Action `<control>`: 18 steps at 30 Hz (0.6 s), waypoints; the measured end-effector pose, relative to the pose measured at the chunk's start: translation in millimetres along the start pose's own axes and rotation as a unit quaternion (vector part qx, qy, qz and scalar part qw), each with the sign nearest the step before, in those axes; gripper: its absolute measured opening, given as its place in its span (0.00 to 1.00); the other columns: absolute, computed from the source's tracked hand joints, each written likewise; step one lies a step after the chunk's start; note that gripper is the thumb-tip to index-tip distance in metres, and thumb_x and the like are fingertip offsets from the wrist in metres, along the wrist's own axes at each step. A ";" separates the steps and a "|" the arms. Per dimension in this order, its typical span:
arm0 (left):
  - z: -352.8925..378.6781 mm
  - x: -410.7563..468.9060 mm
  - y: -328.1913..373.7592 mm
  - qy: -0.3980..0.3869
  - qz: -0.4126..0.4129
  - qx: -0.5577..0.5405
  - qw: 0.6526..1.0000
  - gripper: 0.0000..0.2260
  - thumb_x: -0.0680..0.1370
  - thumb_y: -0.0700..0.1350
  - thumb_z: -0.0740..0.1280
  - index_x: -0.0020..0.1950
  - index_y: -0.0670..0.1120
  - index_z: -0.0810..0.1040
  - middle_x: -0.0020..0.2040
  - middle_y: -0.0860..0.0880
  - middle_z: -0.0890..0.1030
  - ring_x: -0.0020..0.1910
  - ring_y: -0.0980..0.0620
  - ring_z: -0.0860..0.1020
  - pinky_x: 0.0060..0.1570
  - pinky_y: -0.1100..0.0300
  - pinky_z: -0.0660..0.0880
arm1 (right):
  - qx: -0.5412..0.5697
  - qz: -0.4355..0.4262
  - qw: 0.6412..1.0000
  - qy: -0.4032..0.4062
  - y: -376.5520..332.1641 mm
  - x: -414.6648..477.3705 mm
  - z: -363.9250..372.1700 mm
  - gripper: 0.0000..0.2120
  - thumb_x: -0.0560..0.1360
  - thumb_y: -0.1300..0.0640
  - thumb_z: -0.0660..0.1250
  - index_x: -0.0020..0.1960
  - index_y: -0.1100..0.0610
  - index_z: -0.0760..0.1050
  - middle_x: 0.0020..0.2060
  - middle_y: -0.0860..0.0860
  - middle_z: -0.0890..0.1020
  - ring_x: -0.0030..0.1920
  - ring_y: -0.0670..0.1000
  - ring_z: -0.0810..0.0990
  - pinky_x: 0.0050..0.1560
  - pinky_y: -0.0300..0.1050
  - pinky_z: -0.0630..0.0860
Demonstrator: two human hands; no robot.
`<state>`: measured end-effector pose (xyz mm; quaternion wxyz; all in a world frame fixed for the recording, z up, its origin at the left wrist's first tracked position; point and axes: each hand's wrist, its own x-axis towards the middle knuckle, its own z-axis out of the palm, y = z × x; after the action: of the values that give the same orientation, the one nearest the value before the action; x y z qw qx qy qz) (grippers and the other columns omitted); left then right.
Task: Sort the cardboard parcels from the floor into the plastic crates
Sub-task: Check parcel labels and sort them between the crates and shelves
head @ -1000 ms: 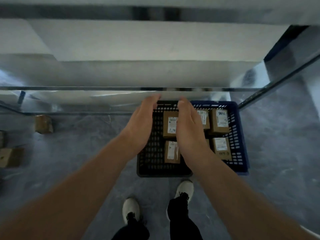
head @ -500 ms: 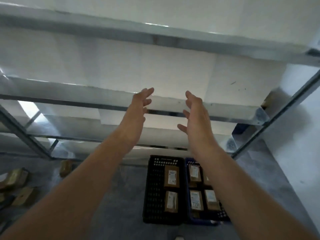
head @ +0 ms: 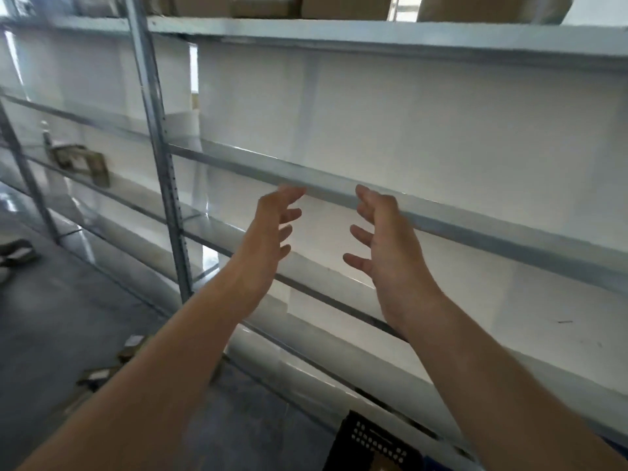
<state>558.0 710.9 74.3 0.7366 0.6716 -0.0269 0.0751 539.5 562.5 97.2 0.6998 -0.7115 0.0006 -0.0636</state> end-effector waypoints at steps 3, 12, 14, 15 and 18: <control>-11.8 -8.8 12.4 0.049 0.008 0.010 0.999 0.37 0.66 0.70 0.59 0.73 0.58 0.74 0.71 0.50 0.74 0.73 0.46 0.69 0.75 0.44 0.64 | -0.003 -0.006 0.999 -0.054 -5.6 3.9 6.7 0.16 0.89 0.38 0.54 0.73 0.39 0.71 0.77 0.41 0.73 0.76 0.50 0.73 0.78 0.62 0.73; -89.4 -35.1 -2.9 0.167 -0.023 0.017 0.986 0.36 0.68 0.67 0.55 0.74 0.56 0.74 0.73 0.47 0.73 0.74 0.45 0.67 0.71 0.47 0.65 | -0.023 0.008 0.985 -0.170 39.0 10.0 79.7 0.19 0.88 0.39 0.54 0.76 0.37 0.72 0.69 0.36 0.73 0.76 0.48 0.74 0.78 0.61 0.72; -119.1 -39.8 -11.4 0.180 -0.034 0.014 0.983 0.38 0.64 0.70 0.60 0.72 0.57 0.75 0.72 0.48 0.74 0.72 0.46 0.68 0.66 0.50 0.68 | -0.020 0.025 0.981 -0.190 51.8 9.3 112.3 0.16 0.88 0.38 0.55 0.71 0.34 0.75 0.71 0.37 0.75 0.75 0.48 0.74 0.78 0.62 0.73; -137.4 -40.3 -17.1 0.186 -0.035 0.017 0.982 0.36 0.64 0.70 0.60 0.70 0.60 0.76 0.70 0.50 0.75 0.72 0.47 0.68 0.64 0.51 0.68 | -0.021 0.030 0.979 -0.200 57.8 8.8 130.6 0.15 0.87 0.38 0.56 0.70 0.34 0.75 0.72 0.38 0.75 0.75 0.48 0.74 0.78 0.62 0.73; -199.2 -38.5 -37.9 0.201 -0.042 0.029 0.978 0.29 0.69 0.72 0.56 0.66 0.65 0.78 0.66 0.55 0.76 0.72 0.48 0.69 0.70 0.46 0.65 | -0.020 0.047 0.972 -0.230 76.9 8.1 188.3 0.16 0.88 0.39 0.55 0.72 0.34 0.73 0.69 0.36 0.76 0.73 0.46 0.74 0.78 0.62 0.73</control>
<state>513.4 902.7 12.4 0.7096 0.6645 0.1518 0.1784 571.5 747.7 19.1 0.6687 -0.7204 -0.1253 0.1350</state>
